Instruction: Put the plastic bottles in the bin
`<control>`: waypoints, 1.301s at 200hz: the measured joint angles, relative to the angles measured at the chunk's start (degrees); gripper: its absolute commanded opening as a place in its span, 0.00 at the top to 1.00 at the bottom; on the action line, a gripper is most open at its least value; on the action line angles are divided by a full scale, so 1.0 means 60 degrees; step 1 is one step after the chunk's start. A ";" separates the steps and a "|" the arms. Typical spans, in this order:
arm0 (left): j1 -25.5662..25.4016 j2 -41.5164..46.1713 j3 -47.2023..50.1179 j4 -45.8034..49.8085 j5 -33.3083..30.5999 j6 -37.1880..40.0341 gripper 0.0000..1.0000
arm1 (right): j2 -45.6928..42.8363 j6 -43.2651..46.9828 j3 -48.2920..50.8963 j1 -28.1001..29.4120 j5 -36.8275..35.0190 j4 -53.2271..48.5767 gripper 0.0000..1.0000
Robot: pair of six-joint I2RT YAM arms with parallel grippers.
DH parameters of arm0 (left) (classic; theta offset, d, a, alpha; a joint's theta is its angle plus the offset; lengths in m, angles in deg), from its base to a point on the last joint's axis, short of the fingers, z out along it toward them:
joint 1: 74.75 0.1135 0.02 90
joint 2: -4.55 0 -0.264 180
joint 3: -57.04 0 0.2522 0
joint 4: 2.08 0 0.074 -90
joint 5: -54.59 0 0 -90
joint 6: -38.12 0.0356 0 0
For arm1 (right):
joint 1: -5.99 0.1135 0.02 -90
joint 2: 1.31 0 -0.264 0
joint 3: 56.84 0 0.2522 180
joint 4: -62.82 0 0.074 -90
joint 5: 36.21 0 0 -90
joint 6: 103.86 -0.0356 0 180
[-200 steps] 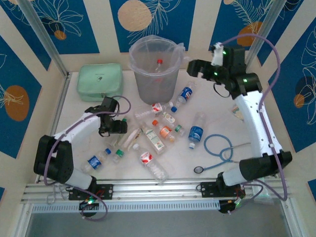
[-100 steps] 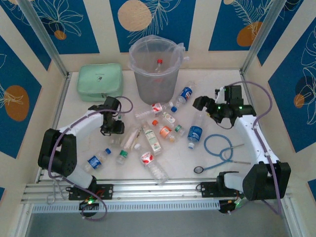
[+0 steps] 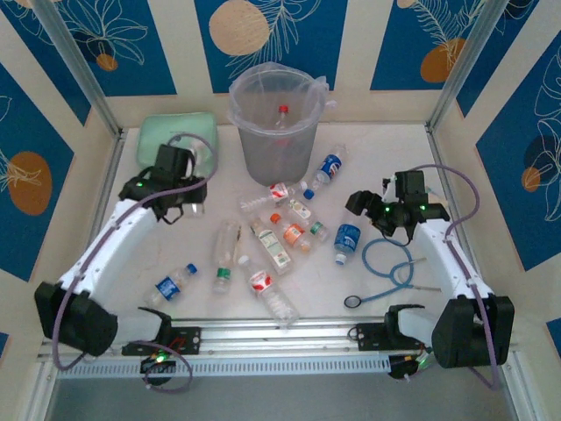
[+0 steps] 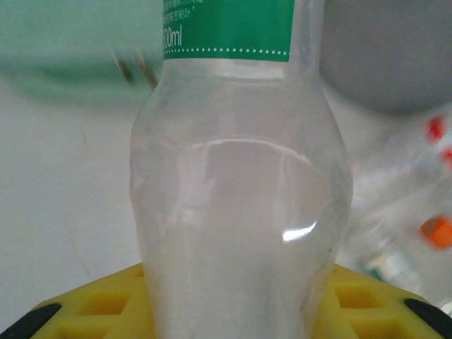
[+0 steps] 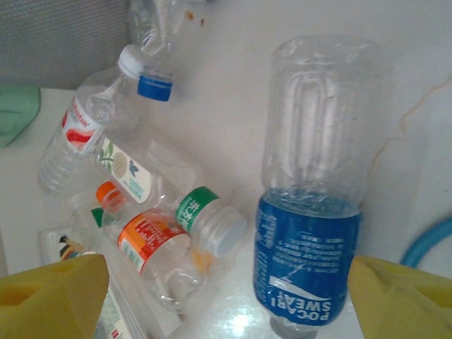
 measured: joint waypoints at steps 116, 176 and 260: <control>-0.0219 -0.0725 -0.3756 -0.1432 0.1541 0.0736 1.00 | -0.0091 -0.0018 0.0160 0.1184 -0.1825 -0.1151 0.01; -0.0783 -0.2656 -0.4969 -0.2612 0.1705 0.0965 1.00 | -0.0095 -0.0011 0.0135 0.1632 -0.2601 -0.1821 0.01; -0.0965 -0.6368 -0.8845 -0.3366 0.1810 0.0998 1.00 | -0.0051 0.0022 -0.0448 0.1570 -0.2962 -0.2364 0.01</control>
